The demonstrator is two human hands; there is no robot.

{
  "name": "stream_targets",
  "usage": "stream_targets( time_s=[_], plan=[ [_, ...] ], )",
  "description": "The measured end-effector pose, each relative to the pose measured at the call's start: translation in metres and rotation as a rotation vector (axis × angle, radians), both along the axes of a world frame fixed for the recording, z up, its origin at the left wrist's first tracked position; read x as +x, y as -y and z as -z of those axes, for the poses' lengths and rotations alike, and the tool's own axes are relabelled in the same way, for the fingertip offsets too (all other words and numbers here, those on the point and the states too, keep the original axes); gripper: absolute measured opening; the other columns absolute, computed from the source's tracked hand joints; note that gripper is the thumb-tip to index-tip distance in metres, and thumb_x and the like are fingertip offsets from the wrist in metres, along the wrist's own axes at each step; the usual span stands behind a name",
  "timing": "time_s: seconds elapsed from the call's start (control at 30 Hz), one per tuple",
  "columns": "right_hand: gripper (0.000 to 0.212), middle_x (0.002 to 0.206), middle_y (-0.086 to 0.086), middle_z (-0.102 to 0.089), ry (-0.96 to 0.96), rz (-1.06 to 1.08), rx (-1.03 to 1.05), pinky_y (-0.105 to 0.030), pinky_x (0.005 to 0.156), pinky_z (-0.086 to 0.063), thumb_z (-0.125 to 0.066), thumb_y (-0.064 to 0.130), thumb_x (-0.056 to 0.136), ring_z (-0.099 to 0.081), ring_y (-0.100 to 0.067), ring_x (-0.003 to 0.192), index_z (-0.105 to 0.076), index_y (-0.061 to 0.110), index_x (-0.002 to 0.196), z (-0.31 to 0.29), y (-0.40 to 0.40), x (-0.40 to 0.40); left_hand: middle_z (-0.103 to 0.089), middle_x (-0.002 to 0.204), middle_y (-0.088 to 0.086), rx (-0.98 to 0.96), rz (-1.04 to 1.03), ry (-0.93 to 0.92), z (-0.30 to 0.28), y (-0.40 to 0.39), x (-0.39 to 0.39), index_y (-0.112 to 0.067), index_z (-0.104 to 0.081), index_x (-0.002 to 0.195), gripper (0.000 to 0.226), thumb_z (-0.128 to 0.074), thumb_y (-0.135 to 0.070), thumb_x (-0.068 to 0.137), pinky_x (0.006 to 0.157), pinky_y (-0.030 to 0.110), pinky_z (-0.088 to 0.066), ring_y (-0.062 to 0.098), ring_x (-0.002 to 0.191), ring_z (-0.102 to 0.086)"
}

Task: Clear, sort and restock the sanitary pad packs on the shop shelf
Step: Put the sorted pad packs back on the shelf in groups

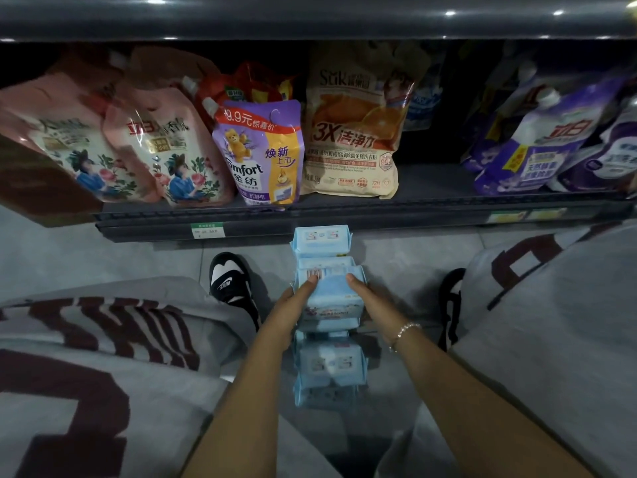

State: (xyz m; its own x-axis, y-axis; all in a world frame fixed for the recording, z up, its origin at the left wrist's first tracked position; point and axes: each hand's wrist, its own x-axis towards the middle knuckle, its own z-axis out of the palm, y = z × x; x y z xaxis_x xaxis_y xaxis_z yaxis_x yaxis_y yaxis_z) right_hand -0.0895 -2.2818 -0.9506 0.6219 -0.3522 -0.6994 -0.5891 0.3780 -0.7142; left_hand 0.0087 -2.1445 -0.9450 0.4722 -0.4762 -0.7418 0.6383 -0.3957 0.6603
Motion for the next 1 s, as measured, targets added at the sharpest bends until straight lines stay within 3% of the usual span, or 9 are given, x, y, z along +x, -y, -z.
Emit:
stream_targets(
  time_s=[0.07,0.17,0.23,0.33,0.5,0.73,0.83,0.9,1.0],
  plan=[
    [0.048,0.108,-0.003,-0.073,-0.048,0.014,0.122,-0.044,0.098,-0.049,-0.059,0.064,0.081,-0.067,-0.022,0.103,-0.064,0.027,0.112,0.002,-0.004,-0.002,-0.071,0.112,0.006,-0.021,-0.007,-0.064,-0.002,0.001,-0.003,-0.025,-0.060,0.124,0.051,-0.059,-0.058,0.084,0.085,0.036,-0.052,0.023,0.103,-0.067],
    [0.078,0.109,-0.004,-0.073,-0.087,0.024,0.148,-0.047,0.102,-0.047,-0.065,0.079,0.062,-0.067,-0.024,0.106,-0.062,0.027,0.119,0.004,-0.004,-0.001,-0.070,0.116,0.005,0.009,0.007,-0.114,0.000,0.001,-0.003,-0.033,-0.061,0.122,0.068,-0.067,-0.072,0.067,0.105,0.052,-0.039,0.028,0.110,-0.063],
    [0.087,0.109,-0.004,-0.072,-0.123,0.014,0.131,-0.048,0.101,-0.047,-0.066,0.083,0.056,-0.067,-0.024,0.105,-0.060,0.027,0.122,-0.001,-0.003,0.000,-0.070,0.114,0.007,0.013,0.001,-0.131,-0.007,0.002,0.001,-0.030,-0.061,0.120,0.062,-0.064,-0.070,0.073,0.104,0.053,-0.041,0.028,0.108,-0.063],
    [0.065,0.107,-0.004,-0.070,-0.141,-0.051,0.079,-0.047,0.099,-0.049,-0.056,0.076,0.075,-0.066,-0.026,0.103,-0.059,0.027,0.118,-0.019,-0.001,0.005,-0.069,0.113,0.013,0.030,-0.016,-0.140,-0.015,0.003,0.008,-0.021,-0.060,0.123,0.053,-0.055,-0.059,0.087,0.097,0.046,-0.049,0.029,0.104,-0.064],
    [0.042,0.087,0.004,-0.061,-0.112,-0.125,-0.060,-0.039,0.090,-0.051,-0.041,0.066,0.090,-0.062,-0.021,0.086,-0.058,0.028,0.095,-0.063,0.009,0.010,-0.068,0.113,0.012,0.085,0.049,-0.038,-0.043,0.004,0.022,-0.022,-0.061,0.120,0.065,-0.059,-0.071,0.077,0.101,0.052,-0.045,0.031,0.105,-0.063],
    [0.044,0.087,-0.002,-0.062,-0.064,-0.061,-0.165,-0.034,0.072,-0.056,-0.044,0.066,0.089,-0.064,-0.024,0.080,-0.058,0.025,0.092,-0.122,0.033,0.006,-0.068,0.112,0.007,0.051,0.154,0.135,-0.107,0.017,0.021,-0.028,-0.062,0.112,0.074,-0.053,-0.083,0.064,0.095,0.051,-0.050,0.027,0.102,-0.065],
    [0.049,0.089,-0.004,-0.068,-0.025,-0.062,-0.191,-0.028,0.064,-0.054,-0.046,0.071,0.085,-0.068,-0.025,0.079,-0.062,0.026,0.098,-0.140,0.042,0.001,-0.066,0.118,0.006,0.013,0.171,0.197,-0.128,0.025,0.021,-0.030,-0.058,0.124,0.090,-0.054,-0.087,0.055,0.092,0.050,-0.052,0.027,0.105,-0.064],
    [0.049,0.084,-0.006,-0.069,-0.004,-0.054,-0.184,-0.027,0.065,-0.051,-0.047,0.071,0.083,-0.067,-0.025,0.073,-0.062,0.026,0.095,-0.153,0.050,0.000,-0.062,0.126,0.006,-0.035,0.205,0.233,-0.144,0.031,0.023,-0.031,-0.054,0.132,0.098,-0.055,-0.089,0.053,0.086,0.046,-0.055,0.028,0.109,-0.062],
    [0.049,0.070,-0.006,-0.068,0.041,-0.025,-0.188,-0.022,0.052,-0.044,-0.047,0.069,0.085,-0.065,-0.022,0.052,-0.059,0.022,0.093,-0.182,0.067,-0.002,-0.064,0.125,0.006,-0.129,0.265,0.286,-0.172,0.040,0.025,-0.029,-0.053,0.134,0.102,-0.055,-0.088,0.050,0.072,0.037,-0.057,0.026,0.106,-0.065]
  ],
)
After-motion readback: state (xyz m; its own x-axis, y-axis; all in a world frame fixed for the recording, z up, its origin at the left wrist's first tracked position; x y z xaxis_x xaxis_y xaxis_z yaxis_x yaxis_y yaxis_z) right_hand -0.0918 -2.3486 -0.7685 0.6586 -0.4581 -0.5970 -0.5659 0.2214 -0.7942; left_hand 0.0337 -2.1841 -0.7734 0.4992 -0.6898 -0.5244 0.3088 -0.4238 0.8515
